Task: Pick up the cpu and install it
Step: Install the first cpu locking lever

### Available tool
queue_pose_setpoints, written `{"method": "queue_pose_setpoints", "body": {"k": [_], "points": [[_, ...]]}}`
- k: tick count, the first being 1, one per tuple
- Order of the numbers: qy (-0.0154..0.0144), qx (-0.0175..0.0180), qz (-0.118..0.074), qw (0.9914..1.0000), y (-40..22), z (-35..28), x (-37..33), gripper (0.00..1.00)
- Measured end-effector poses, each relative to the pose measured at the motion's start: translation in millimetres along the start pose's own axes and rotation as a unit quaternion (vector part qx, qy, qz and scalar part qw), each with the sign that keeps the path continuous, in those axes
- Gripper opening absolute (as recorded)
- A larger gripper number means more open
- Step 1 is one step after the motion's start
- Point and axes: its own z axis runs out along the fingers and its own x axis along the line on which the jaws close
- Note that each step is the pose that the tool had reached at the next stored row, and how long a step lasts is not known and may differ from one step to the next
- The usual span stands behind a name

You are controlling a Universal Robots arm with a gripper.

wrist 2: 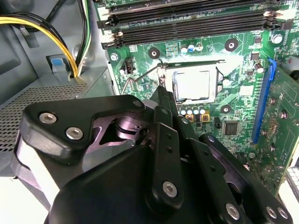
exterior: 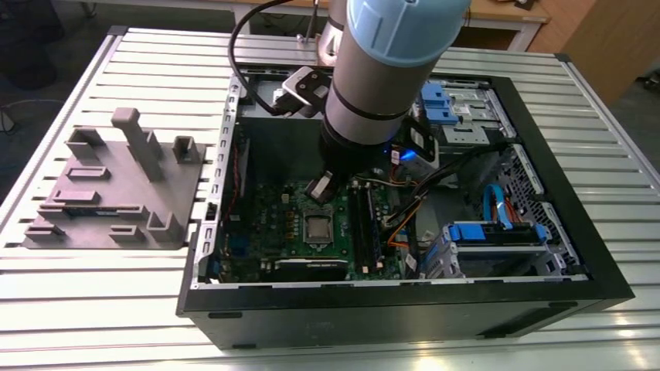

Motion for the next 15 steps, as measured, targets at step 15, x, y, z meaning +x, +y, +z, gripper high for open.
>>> {"method": "queue_pose_setpoints", "body": {"k": [15], "points": [[0.002, -0.0024, 0.001, 0.99999, -14.7, -1.2, -14.4, 0.1]]}}
